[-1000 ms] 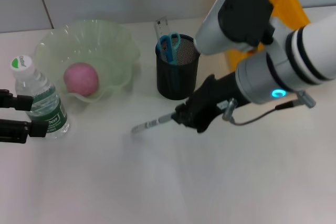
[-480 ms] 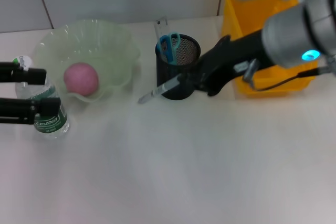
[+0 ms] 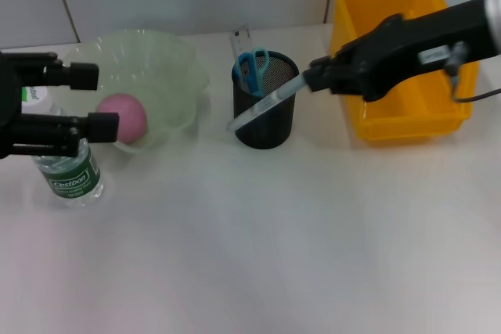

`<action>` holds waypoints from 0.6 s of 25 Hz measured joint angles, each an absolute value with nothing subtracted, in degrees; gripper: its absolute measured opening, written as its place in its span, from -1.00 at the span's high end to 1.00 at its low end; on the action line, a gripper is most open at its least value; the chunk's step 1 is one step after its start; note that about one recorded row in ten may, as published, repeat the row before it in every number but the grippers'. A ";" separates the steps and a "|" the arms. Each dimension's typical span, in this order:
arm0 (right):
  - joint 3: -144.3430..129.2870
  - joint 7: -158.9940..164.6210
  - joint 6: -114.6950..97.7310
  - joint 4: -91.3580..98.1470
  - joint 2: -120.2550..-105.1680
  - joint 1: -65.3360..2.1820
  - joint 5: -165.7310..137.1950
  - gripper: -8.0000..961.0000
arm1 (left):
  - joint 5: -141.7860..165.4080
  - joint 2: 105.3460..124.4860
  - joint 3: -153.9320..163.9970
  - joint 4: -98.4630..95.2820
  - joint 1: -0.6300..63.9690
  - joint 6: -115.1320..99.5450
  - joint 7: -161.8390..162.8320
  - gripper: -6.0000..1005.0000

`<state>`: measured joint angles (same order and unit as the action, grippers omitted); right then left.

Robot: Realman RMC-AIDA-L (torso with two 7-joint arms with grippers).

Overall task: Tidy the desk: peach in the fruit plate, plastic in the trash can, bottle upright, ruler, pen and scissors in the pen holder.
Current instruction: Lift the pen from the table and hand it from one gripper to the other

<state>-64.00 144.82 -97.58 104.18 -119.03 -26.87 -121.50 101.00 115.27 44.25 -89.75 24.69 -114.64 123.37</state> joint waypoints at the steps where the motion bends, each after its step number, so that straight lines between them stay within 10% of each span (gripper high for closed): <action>1: -62.33 144.43 -98.48 104.05 -118.97 -26.98 -120.92 0.78 | 100.73 115.43 44.14 -89.78 24.81 -114.58 123.12 -0.57; 15: -45.63 142.76 -112.89 100.78 -114.62 -34.70 -116.07 0.78 | 96.76 118.57 46.01 -87.84 25.74 -112.04 117.43 -0.57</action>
